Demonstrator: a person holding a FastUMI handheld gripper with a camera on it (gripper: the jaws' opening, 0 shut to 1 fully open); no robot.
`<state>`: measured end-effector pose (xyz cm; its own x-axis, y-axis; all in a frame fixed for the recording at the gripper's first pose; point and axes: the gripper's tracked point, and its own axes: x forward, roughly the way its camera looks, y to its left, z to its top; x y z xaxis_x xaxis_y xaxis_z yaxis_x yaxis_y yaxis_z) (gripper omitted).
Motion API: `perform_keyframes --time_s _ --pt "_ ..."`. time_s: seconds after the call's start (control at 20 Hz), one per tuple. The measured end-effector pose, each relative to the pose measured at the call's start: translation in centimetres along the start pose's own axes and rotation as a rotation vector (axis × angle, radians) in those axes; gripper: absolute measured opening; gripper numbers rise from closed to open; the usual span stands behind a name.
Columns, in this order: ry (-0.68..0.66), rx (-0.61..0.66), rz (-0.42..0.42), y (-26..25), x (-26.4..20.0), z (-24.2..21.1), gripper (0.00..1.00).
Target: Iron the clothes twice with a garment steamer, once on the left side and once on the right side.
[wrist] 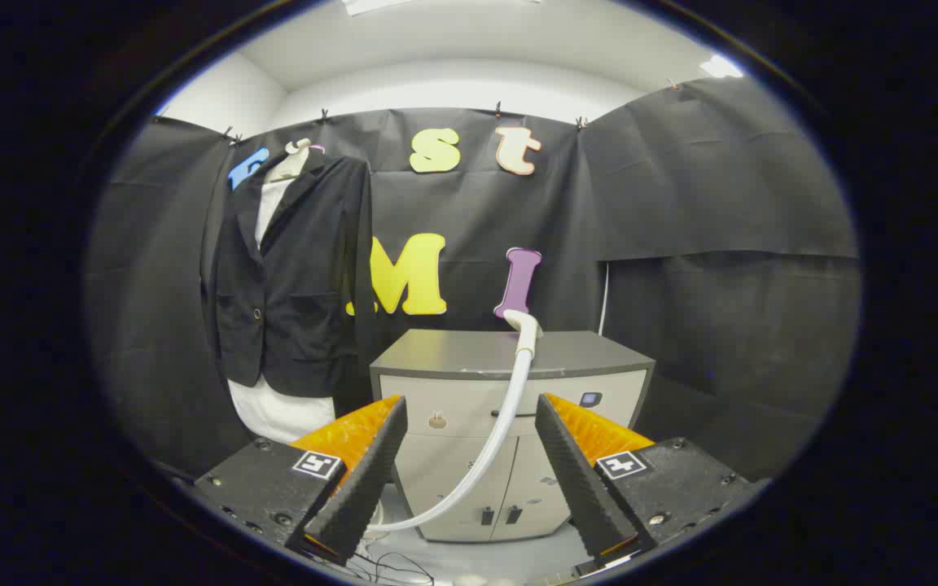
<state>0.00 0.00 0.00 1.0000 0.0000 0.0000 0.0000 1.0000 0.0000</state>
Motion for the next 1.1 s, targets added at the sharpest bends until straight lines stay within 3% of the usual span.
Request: perform_keyframes --time_s 0.7,1.1 --pt "-0.025 0.051 -0.066 -3.3 -0.7 1.4 0.99" --pt "-0.035 0.07 -0.084 -5.4 0.7 4.5 0.99"
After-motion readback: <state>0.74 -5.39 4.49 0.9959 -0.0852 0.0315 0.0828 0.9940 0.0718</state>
